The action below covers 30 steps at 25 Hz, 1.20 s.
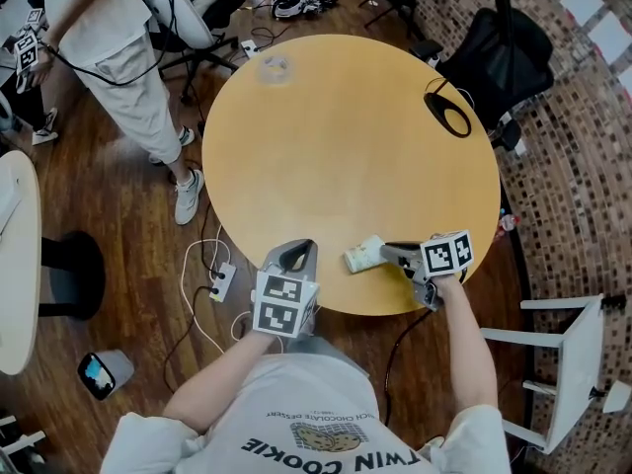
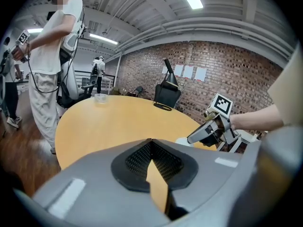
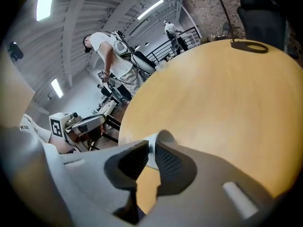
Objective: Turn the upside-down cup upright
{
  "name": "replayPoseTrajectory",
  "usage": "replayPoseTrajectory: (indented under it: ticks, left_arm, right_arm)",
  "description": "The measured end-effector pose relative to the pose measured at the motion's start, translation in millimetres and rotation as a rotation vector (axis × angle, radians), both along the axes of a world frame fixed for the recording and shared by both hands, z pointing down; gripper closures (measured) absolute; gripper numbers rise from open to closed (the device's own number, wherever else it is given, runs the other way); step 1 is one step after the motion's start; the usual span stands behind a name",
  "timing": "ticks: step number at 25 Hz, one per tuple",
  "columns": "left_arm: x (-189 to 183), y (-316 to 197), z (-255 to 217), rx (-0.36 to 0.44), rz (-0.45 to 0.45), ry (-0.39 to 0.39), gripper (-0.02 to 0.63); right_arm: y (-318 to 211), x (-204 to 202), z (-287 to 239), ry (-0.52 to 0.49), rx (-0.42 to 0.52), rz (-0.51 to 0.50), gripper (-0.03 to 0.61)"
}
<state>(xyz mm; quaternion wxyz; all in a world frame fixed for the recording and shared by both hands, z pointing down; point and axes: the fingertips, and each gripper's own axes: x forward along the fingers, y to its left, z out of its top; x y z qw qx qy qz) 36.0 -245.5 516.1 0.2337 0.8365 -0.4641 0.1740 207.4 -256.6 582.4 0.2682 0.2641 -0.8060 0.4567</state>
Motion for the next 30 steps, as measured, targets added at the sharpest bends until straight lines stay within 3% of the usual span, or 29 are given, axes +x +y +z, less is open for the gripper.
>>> replayPoseTrajectory:
  ticks: [5,9,14,20,30]
  left_arm:
    - [0,1,-3,0.014,0.000,0.000,0.611]
    - [-1,6,-2,0.017,0.011,0.001,0.611]
    - [2,10,-1,0.014,0.035,-0.001,0.611]
    - [5,13,-3,0.018,0.047,0.001,0.611]
    - [1,18,-4,0.020,0.056,0.016,0.611]
  right_arm:
    - [9,-9,-9,-0.069,-0.006,-0.013,0.551]
    - [18,-29,-26,-0.038,0.061,-0.078,0.561]
    - [28,-56,-40,0.131,0.208,-0.211,0.563]
    - [40,-64,-23,0.502,0.406,-0.469,0.563]
    - [47,-69,-13,0.628,0.481,-0.565,0.561]
